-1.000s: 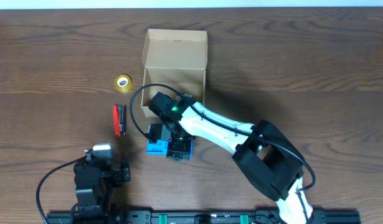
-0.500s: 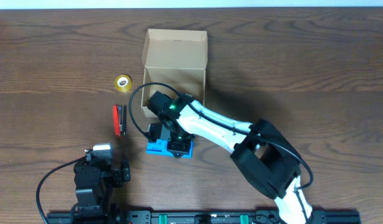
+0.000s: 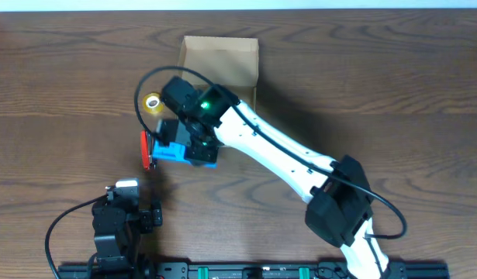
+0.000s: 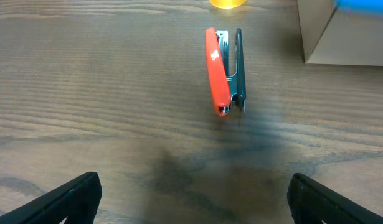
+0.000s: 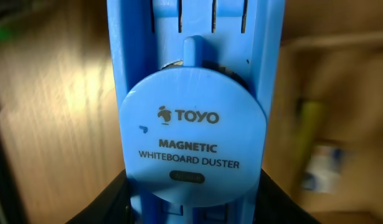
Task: Pack container
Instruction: 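Carry the blue duster into the cardboard box and release it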
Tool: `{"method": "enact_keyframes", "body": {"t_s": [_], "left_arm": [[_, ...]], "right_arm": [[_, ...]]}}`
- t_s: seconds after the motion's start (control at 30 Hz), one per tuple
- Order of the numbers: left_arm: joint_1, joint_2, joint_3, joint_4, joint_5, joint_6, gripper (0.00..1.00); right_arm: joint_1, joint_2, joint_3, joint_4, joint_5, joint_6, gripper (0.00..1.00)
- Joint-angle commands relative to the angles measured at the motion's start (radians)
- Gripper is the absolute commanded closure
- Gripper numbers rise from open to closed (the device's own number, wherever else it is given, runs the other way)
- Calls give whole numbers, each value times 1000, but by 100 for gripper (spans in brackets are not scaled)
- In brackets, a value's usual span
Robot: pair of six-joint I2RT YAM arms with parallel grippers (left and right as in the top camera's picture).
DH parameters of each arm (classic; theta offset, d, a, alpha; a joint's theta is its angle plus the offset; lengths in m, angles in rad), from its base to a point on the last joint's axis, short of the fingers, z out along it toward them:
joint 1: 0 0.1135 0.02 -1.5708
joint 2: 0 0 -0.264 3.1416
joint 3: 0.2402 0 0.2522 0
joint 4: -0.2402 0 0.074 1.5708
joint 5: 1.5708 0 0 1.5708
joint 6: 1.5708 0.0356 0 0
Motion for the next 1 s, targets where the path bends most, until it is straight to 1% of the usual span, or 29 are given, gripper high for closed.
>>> {"method": "enact_keyframes", "body": {"t_s": [0.0,0.13,0.27,0.33,0.43,0.5,0.53,0.6,0.67,0.9,0.97], "left_arm": [[-4,-6,-16,-3,-6,-4,5],[-4,-6,-16,-3,-6,-4,5],[-4,-6,-16,-3,-6,-4,4],[-4,-6,-16,-3,-6,-4,5],[-4,-6,-16,-3,-6,-4,5],[-4,-6,-16,-3,-6,-4,5],[-4,-6,-16,-3,-6,-4,5],[-4,-6,-16,-3,-6,-4,5],[-4,-6,-16,-3,-6,-4,5],[-4,-6,-16,-3,-6,-4,5],[-4,-6,-16,-3,-6,-4,5]], "right_arm": [[3,2,80,-11,128,38,94],[-28,2,101,-5,205,38,93],[-76,2,101,-1,205,60,98],[-108,2,101,6,205,61,98],[-164,2,101,11,204,61,95],[-193,2,101,18,198,72,91],[-208,2,101,22,175,71,87],[-230,2,101,25,111,71,84],[-242,2,100,25,64,68,83],[-246,7,39,83,61,68,83],[-244,12,4,98,61,67,84]]}}
